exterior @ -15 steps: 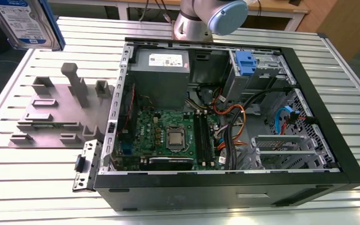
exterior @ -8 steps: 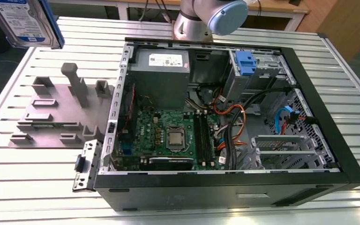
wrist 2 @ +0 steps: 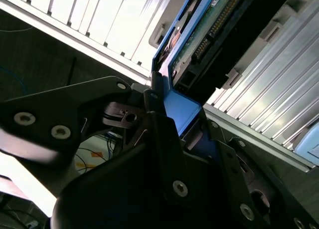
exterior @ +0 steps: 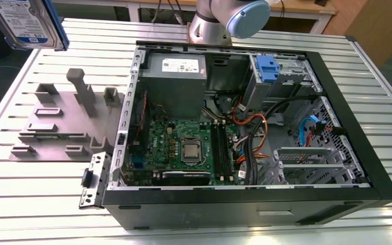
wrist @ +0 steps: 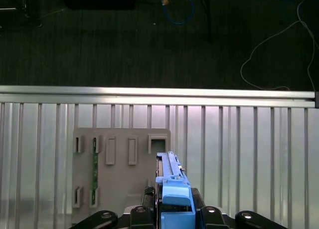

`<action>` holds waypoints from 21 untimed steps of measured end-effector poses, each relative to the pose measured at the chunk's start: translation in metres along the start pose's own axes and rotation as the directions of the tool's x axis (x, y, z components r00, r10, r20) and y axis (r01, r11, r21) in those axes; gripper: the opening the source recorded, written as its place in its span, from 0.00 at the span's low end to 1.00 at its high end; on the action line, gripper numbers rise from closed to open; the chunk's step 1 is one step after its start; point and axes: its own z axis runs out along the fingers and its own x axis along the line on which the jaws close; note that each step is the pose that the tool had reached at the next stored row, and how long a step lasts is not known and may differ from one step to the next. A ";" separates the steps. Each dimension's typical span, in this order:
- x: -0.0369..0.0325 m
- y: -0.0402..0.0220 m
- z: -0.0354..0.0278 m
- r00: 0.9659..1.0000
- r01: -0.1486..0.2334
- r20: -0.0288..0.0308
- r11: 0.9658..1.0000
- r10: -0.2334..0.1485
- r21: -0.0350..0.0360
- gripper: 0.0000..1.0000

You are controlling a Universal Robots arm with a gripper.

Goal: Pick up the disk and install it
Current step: 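Pick up the disk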

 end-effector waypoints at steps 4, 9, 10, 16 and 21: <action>-0.0003 0.0001 -0.0061 1.000 0.000 0.000 1.000 0.000 0.000 0.36; -0.0006 0.0002 -0.0130 1.000 0.000 0.000 1.000 0.000 0.000 0.36; -0.0006 0.0002 -0.0144 1.000 0.000 -0.001 1.000 0.000 0.000 0.36; -0.0009 0.0004 -0.0219 1.000 0.000 -0.001 1.000 0.000 0.000 0.36; -0.0012 0.0005 -0.0283 1.000 0.000 -0.001 1.000 0.000 0.000 0.36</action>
